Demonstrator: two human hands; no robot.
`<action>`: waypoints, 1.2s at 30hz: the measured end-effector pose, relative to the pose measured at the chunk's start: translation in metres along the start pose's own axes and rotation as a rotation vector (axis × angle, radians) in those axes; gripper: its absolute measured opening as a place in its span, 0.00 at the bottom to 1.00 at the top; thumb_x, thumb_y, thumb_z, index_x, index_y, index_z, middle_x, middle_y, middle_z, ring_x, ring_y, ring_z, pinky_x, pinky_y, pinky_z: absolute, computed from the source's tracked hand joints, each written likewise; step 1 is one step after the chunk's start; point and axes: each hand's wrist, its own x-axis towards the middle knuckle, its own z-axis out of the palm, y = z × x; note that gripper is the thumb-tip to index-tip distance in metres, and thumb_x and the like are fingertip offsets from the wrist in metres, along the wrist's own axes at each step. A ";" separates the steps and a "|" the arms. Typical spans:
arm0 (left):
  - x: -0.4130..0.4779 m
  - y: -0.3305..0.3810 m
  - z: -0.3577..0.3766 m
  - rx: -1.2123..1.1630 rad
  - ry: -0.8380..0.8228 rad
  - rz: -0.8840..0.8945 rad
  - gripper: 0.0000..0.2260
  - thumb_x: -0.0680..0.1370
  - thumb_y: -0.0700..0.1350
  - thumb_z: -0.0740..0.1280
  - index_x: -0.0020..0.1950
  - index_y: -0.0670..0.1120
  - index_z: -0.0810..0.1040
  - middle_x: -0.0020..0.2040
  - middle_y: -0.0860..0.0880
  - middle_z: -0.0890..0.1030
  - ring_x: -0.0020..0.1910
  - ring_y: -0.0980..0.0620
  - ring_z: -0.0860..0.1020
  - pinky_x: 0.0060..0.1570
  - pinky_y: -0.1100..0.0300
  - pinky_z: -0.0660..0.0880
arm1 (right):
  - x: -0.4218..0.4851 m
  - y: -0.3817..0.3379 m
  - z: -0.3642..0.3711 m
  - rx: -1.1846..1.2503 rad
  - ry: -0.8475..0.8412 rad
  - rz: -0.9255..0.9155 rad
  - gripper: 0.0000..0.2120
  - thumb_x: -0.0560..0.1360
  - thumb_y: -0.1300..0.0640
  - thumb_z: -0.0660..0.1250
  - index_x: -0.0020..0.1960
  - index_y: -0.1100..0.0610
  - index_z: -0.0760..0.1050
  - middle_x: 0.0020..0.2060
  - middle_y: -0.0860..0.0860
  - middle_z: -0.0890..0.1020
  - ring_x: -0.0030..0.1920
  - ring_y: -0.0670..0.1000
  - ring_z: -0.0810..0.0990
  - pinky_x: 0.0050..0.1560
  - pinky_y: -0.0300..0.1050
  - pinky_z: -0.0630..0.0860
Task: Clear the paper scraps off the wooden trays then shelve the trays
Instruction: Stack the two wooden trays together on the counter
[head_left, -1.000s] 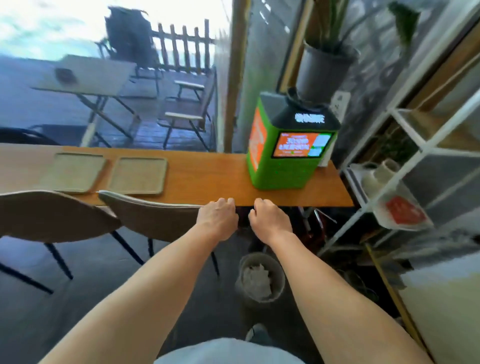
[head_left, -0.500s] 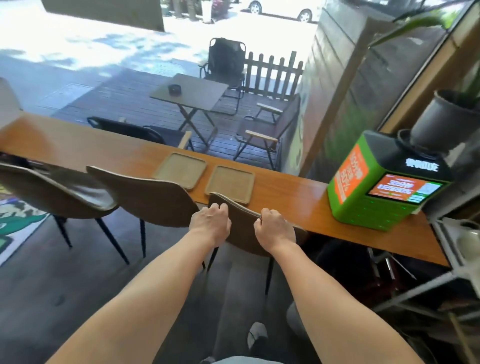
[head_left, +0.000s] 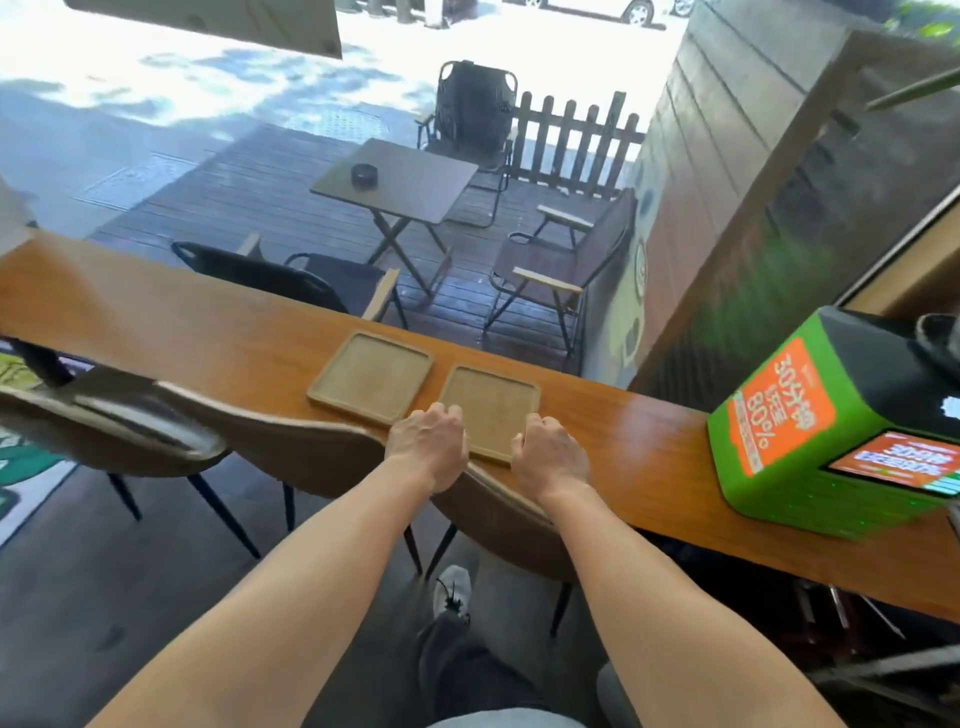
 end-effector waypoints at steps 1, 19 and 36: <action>0.018 -0.004 0.003 -0.001 -0.010 0.002 0.09 0.79 0.50 0.55 0.49 0.47 0.71 0.50 0.45 0.77 0.52 0.41 0.77 0.44 0.50 0.68 | 0.017 0.001 0.005 -0.004 -0.006 0.007 0.14 0.80 0.52 0.56 0.59 0.56 0.75 0.54 0.56 0.80 0.52 0.59 0.80 0.44 0.50 0.70; 0.188 -0.066 0.101 -0.046 -0.408 -0.155 0.06 0.80 0.50 0.54 0.49 0.49 0.67 0.50 0.46 0.76 0.49 0.44 0.77 0.47 0.50 0.74 | 0.184 0.039 0.091 -0.044 -0.249 0.251 0.15 0.79 0.52 0.57 0.61 0.56 0.73 0.55 0.55 0.79 0.52 0.57 0.78 0.43 0.48 0.71; 0.220 -0.073 0.135 -0.313 -0.478 -0.533 0.18 0.80 0.52 0.58 0.62 0.40 0.69 0.58 0.40 0.75 0.53 0.40 0.75 0.51 0.49 0.74 | 0.197 0.040 0.136 0.272 -0.286 0.952 0.24 0.80 0.54 0.64 0.73 0.60 0.64 0.69 0.57 0.71 0.67 0.60 0.72 0.60 0.54 0.74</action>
